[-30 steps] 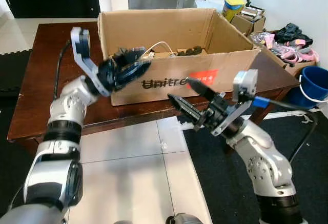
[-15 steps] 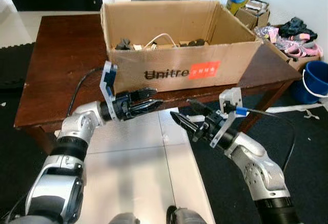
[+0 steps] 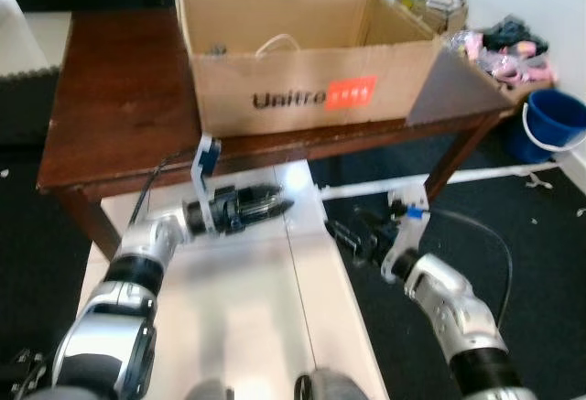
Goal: Picking trash to rubbish bin
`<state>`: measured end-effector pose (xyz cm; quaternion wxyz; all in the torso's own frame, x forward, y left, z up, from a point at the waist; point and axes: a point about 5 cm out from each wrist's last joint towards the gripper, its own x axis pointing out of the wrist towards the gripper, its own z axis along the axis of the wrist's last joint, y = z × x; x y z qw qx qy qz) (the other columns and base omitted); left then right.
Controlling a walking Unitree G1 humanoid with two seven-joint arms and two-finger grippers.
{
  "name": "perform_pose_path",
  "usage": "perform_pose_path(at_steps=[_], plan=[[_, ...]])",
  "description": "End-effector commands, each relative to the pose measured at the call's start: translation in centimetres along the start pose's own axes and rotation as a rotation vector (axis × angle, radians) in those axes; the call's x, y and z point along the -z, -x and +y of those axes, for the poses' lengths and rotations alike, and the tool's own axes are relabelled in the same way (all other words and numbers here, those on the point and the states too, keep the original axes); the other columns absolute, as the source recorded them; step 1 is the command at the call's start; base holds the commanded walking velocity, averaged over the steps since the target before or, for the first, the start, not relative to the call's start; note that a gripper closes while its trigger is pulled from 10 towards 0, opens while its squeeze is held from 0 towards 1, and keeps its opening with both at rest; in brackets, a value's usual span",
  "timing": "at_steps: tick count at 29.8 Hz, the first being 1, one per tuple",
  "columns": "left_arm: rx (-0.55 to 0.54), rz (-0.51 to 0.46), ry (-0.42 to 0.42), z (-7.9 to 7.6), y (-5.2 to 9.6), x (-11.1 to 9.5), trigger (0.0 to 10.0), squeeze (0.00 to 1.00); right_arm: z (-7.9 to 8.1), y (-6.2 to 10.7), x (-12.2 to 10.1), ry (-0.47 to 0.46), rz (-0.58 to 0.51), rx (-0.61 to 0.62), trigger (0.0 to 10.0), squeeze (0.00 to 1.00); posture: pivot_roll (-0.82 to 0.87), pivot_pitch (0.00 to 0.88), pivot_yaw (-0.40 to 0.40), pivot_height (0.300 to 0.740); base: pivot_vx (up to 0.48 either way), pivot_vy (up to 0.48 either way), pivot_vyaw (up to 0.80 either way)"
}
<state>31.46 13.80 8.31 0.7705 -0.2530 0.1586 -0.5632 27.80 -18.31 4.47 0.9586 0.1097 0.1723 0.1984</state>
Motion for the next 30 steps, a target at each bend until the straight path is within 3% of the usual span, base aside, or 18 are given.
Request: perform_pose_path(at_steps=[1,2,3,6,7,8,9,10,12,20,26,30], plan=[[-0.09,0.067,0.013,0.6,0.2,1.8,10.0,0.0,-1.7,0.4,1.1,-0.038,0.026,0.125,10.0,0.0,0.05,0.034,-0.038,0.74,0.0,0.0,0.0],[-0.09,0.067,0.013,0.6,0.2,1.8,10.0,0.0,-1.7,0.4,1.1,-0.038,0.026,0.125,10.0,0.0,0.05,0.034,-0.038,0.74,0.0,0.0,0.0],[-0.185,0.121,0.045,1.1,0.7,3.6,10.0,0.0,-3.1,1.1,2.7,-0.102,0.067,0.237,10.0,0.0,0.05,0.034,-0.038,0.74,0.0,0.0,0.0],[-0.276,0.163,0.08,1.5,1.4,5.4,10.0,0.0,-4.2,2.1,4.6,-0.176,0.102,0.335,10.0,0.0,0.06,0.028,-0.04,0.74,0.0,0.0,0.0],[-0.368,0.212,0.101,1.8,2.3,6.9,10.0,0.0,-5.0,3.3,6.5,-0.24,0.15,0.423,10.0,0.0,0.06,0.028,-0.04,0.74,0.0,0.0,0.0],[-0.368,0.212,0.101,1.8,2.3,6.9,10.0,0.0,-5.0,3.3,6.5,-0.24,0.15,0.423,10.0,0.0,0.06,0.028,-0.04,0.74,0.0,0.0,0.0],[-0.477,0.268,0.105,2.1,3.3,8.3,10.0,0.0,-5.5,4.6,8.5,-0.288,0.203,0.505,10.0,0.0,0.06,0.028,-0.04,0.74,0.0,0.0,0.0],[-0.477,0.268,0.105,2.1,3.3,8.3,10.0,0.0,-5.5,4.6,8.5,-0.288,0.203,0.505,10.0,0.0,0.06,0.028,-0.04,0.74,0.0,0.0,0.0],[-0.645,0.337,0.103,2.5,4.9,10.1,10.0,0.0,-5.7,6.7,11.4,-0.362,0.277,0.612,10.0,0.0,0.06,0.034,-0.039,0.74,0.0,0.0,0.0],[-0.893,0.46,0.076,2.4,7.4,13.6,10.0,0.0,-4.3,9.7,16.1,-0.482,0.406,0.742,10.0,0.0,0.06,0.041,-0.035,0.74,0.0,0.0,0.0],[-0.965,0.518,0.08,1.9,8.2,15.4,10.0,0.0,-3.1,10.2,17.5,-0.508,0.463,0.75,10.0,0.0,0.06,0.048,-0.029,0.74,0.0,0.0,0.0],[-1.031,0.557,0.126,1.2,9.1,17.4,10.0,0.0,-1.8,10.4,18.8,-0.497,0.539,0.724,10.0,0.0,0.07,0.061,-0.036,0.74,0.0,-0.294,0.0]])
